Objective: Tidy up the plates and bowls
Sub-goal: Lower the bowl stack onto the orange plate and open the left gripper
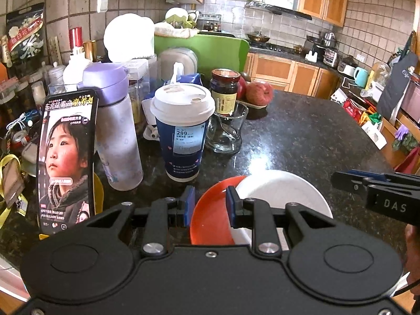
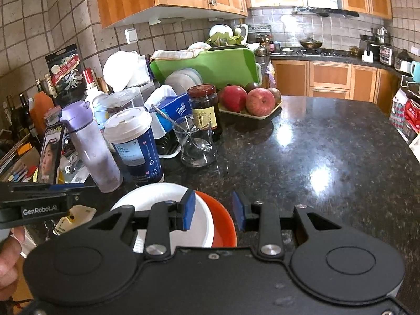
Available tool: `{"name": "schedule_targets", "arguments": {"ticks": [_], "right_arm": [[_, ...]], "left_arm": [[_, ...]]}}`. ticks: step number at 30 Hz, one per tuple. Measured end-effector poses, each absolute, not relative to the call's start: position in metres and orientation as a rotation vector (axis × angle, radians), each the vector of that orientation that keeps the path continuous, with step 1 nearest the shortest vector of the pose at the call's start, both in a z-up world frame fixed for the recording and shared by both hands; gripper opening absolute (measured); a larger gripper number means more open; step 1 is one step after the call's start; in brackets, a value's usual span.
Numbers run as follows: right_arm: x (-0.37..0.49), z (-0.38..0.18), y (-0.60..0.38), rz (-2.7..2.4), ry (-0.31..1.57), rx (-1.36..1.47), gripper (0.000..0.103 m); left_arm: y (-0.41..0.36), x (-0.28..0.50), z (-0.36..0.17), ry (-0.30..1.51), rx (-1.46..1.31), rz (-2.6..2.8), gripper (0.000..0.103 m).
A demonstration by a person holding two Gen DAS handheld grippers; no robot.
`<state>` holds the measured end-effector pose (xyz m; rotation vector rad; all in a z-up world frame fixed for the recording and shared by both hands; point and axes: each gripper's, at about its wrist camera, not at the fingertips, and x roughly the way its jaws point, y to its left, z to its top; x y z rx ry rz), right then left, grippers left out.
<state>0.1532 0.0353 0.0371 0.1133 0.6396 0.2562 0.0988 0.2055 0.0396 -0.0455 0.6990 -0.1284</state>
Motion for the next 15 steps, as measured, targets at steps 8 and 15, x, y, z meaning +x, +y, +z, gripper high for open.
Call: {"name": "schedule_targets", "arguments": {"ticks": [8,15], "right_arm": [[0.132,0.031,0.037,0.195,0.649,0.127,0.034],[0.124,0.013,0.024,0.113,0.706,0.138,0.034]], "left_arm": [[0.212,0.092,0.033,0.711,-0.032,-0.161,0.034],[0.224,0.087,0.020,0.761,-0.050,-0.159,0.034]]}}
